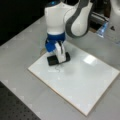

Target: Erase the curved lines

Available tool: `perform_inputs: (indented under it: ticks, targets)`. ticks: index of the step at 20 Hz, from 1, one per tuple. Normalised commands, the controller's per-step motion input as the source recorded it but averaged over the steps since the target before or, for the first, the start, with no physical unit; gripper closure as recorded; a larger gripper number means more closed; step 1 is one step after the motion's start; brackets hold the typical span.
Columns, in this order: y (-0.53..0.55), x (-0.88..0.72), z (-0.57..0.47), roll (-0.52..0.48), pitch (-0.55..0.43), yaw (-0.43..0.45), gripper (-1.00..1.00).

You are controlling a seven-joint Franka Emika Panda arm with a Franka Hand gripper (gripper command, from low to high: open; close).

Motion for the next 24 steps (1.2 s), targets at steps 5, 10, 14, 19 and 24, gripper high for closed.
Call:
perform_inputs:
  ticks: [5,10,14,19,24]
  targets:
    - [0.0,0.23,-0.47,0.165,-0.041,-0.059,1.0]
    - [-0.09,0.3,-0.52,0.174,-0.026,-0.012,1.0]
    - [-0.1,0.42,-0.59,0.195,-0.03,0.018,1.0]
    - [-0.06,0.52,-0.64,0.214,-0.004,0.014,1.0]
    - [-0.12,0.62,-0.69,0.223,0.028,0.03,1.0]
